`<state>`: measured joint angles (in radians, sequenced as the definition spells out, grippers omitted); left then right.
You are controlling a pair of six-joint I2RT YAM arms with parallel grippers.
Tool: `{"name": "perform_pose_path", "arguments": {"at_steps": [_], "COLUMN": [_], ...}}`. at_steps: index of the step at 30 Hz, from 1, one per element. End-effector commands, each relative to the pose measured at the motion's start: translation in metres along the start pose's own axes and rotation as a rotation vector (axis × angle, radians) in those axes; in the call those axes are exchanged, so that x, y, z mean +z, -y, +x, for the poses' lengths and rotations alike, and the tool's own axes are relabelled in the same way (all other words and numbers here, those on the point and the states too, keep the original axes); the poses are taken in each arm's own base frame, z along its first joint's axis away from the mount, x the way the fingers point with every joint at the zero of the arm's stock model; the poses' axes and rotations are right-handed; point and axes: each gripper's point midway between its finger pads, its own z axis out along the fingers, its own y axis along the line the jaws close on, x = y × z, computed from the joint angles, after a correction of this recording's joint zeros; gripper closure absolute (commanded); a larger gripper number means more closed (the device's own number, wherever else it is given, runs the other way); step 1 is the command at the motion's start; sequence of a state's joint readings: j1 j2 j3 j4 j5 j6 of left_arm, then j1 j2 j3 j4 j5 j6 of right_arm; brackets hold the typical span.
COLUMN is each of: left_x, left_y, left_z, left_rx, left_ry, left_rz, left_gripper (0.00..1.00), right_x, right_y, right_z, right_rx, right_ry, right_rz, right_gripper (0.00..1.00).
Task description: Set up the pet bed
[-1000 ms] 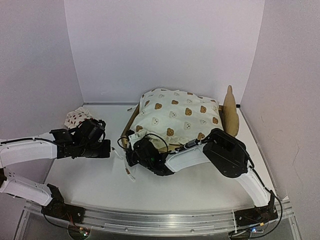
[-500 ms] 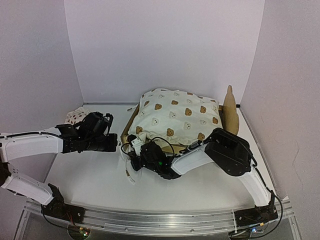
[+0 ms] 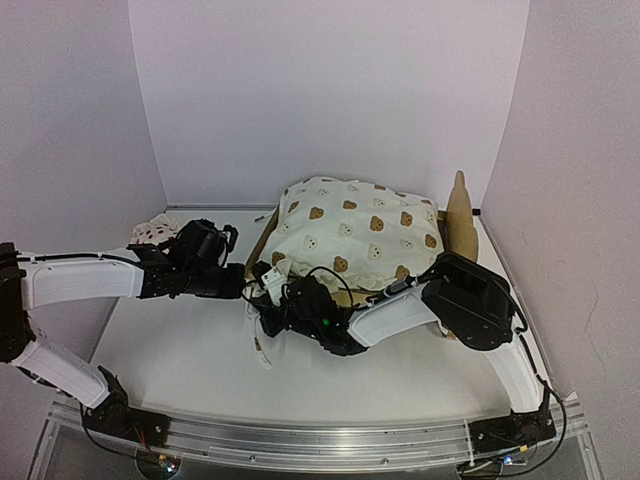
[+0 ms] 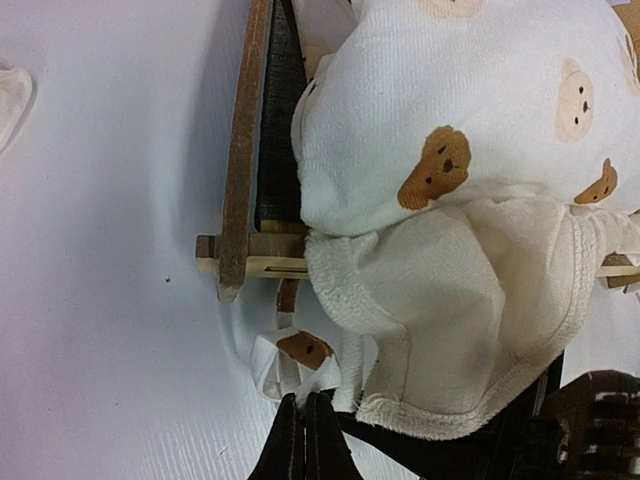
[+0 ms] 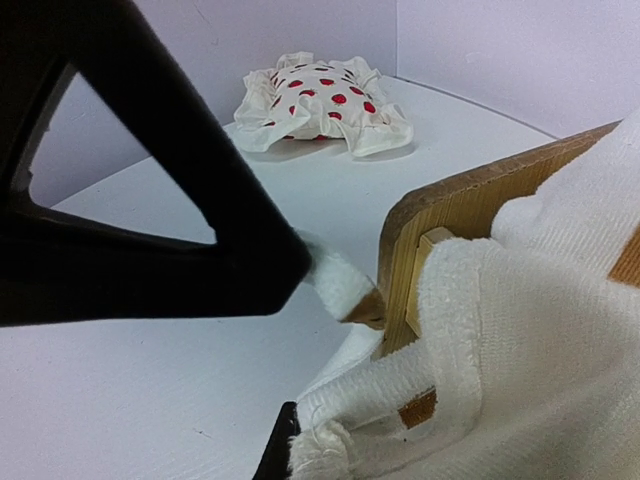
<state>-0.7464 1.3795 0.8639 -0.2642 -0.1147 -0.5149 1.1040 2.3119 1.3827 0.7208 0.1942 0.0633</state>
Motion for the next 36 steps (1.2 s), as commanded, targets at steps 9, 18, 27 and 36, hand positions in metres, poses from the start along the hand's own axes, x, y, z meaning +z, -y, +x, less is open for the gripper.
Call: {"name": "perform_pose_path", "arguments": {"at_steps": [9,18,27,36], "left_x": [0.011,0.014,0.015,0.015], "left_y": [0.007,0.006,0.007,0.008], "left_z": [-0.018,-0.019,-0.019,-0.019], "left_rx": [-0.002,0.003,0.003,0.008], "left_ry": [0.031,0.026,0.021,0.015], "left_rz": [0.072,0.066,0.070,0.073], "left_gripper": [1.00,1.00,1.00,1.00], "right_x": [-0.020,-0.050,-0.052,-0.028], "right_y": [-0.023,-0.016,0.015,0.042], "right_z": [-0.034,-0.024,-0.019,0.005], "right_rx": [-0.012,-0.016,-0.050,-0.047], "right_ry": [0.067,0.013,-0.026,-0.073], "right_rz": [-0.157,-0.169,-0.014,0.062], "right_gripper": [0.80,0.39,0.63,0.83]}}
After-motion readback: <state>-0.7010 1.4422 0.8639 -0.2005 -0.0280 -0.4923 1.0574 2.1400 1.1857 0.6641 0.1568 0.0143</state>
